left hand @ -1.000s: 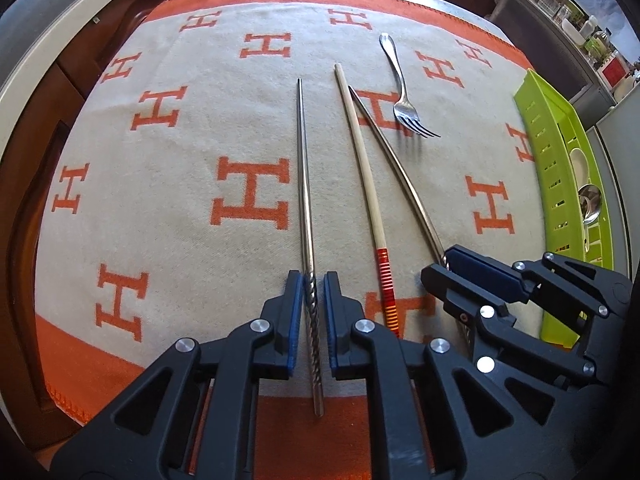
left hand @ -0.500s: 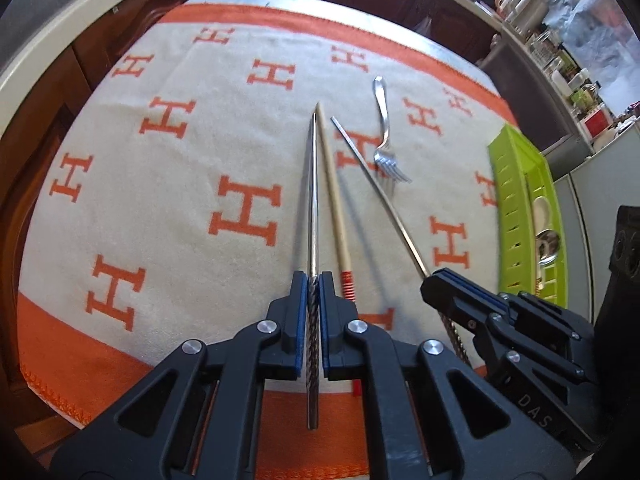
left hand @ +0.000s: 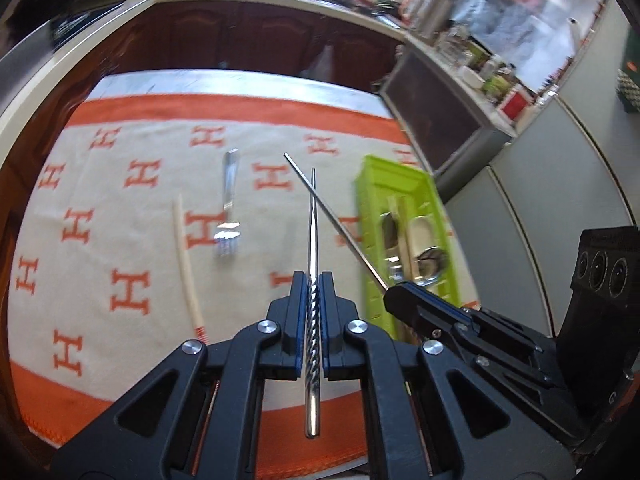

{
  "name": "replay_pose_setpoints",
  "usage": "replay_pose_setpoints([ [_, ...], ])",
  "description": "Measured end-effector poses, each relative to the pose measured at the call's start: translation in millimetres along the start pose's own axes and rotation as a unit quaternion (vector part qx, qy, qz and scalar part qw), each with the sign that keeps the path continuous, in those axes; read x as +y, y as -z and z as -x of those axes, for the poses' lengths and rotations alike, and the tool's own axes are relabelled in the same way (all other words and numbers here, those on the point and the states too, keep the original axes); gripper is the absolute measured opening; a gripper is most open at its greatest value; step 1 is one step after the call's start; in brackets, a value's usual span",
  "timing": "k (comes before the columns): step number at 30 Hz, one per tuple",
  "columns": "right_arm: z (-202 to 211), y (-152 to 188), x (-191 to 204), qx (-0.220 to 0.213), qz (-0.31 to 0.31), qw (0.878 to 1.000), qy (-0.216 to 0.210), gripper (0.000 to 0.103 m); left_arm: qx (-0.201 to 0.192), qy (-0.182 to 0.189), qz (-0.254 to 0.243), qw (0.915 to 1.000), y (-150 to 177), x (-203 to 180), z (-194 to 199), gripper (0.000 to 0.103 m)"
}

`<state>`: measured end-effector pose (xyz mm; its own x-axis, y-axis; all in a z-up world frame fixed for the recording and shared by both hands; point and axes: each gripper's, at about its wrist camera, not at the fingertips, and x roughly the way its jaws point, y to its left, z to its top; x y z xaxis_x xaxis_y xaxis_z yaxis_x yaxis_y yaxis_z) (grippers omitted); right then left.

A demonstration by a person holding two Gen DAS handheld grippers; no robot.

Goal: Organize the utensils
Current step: 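Carry both metal chopsticks into the green tray and open both tools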

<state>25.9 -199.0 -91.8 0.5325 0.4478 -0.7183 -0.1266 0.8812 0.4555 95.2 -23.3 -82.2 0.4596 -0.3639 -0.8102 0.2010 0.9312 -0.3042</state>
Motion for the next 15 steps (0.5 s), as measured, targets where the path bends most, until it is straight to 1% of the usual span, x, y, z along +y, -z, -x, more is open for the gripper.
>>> replay_pose_setpoints([
  [3,23.0,-0.2,-24.3,-0.028,-0.026,0.999,0.036,0.005,0.004,0.024,-0.03,0.9992,-8.4,-37.0,-15.0,0.003],
  [4,27.1,0.7,-30.9,-0.032,-0.033,0.998,0.043,0.005,0.009,0.033,-0.043,0.9985,-9.9,-52.9,-25.7,0.003],
  [6,31.7,4.8,-51.5,-0.038,-0.055,0.995,0.071,0.005,0.022,0.042,-0.062,0.9969,-7.1,-76.5,-44.7,0.003],
  [8,30.7,9.7,-69.5,-0.036,-0.075,0.992,0.096,0.005,0.036,0.039,-0.078,0.9956,0.8,-94.3,-65.5,0.004],
  [9,27.5,13.2,-79.6,-0.033,-0.087,0.989,0.113,0.005,0.046,0.036,-0.082,0.9949,4.8,-99.7,-76.4,0.004],
  [10,23.3,16.3,-90.0,-0.023,-0.099,0.987,0.123,0.005,0.063,0.031,-0.086,0.9938,10.1,-104.7,-91.0,0.004],
  [12,12.5,23.4,-110.2,0.003,-0.135,0.983,0.12,0.006,0.085,0.021,-0.088,0.9922,19.0,-106.4,-107.2,0.004],
  [14,5.9,28.4,-119.8,0.021,-0.155,0.981,0.117,0.007,0.116,0.008,-0.097,0.9884,28.9,-107.2,-120.1,0.004],
  [15,4.5,31.0,-122.7,0.027,-0.162,0.98,0.114,0.007,0.122,0.003,-0.1,0.9875,32.8,-105.9,-121.4,0.004],
])
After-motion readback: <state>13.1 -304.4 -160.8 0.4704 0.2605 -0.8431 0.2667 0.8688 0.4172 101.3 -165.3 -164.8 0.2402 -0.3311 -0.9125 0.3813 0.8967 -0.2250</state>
